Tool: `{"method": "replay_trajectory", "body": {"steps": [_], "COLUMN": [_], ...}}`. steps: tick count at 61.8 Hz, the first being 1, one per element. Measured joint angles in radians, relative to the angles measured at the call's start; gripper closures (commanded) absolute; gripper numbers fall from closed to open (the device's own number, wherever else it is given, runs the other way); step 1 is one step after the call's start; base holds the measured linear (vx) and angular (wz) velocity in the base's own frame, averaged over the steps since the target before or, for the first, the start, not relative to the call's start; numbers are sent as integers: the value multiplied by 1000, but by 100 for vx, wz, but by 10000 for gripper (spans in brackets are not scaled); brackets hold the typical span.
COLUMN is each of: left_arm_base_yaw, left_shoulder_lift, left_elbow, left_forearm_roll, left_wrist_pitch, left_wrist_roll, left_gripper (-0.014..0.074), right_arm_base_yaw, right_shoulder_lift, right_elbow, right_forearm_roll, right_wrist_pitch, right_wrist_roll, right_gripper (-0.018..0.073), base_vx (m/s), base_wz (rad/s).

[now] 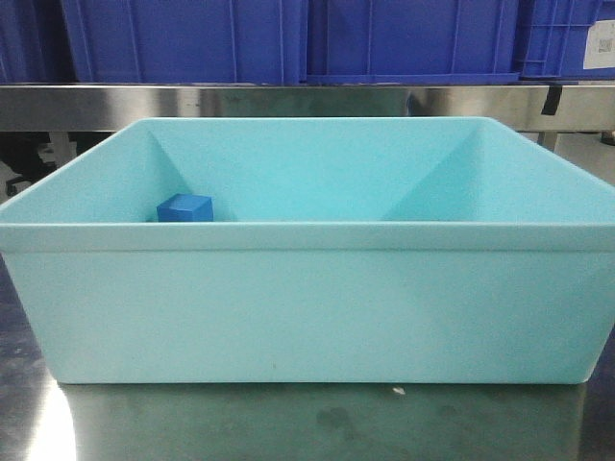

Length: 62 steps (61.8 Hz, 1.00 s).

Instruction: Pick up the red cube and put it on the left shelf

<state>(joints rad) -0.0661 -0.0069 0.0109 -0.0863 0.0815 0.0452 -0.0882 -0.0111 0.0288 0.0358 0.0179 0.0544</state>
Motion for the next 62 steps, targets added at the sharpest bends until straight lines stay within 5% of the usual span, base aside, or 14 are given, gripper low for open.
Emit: {"method": "replay_trajectory", "body": {"steps": [62], "left_arm_base_yaw": [0], "left_shoulder_lift": [0], "left_elbow": [0], "left_forearm_roll": [0], "left_wrist_pitch": [0], "left_wrist_roll": [0], "left_gripper": [495], "right_arm_base_yaw": [0], "right_shoulder_lift": [0], "right_elbow": [0], "right_forearm_roll": [0], "right_wrist_pitch": [-9], "right_wrist_roll": [0], "right_gripper": [514], "base_vx": [0], "base_wz": [0]}}
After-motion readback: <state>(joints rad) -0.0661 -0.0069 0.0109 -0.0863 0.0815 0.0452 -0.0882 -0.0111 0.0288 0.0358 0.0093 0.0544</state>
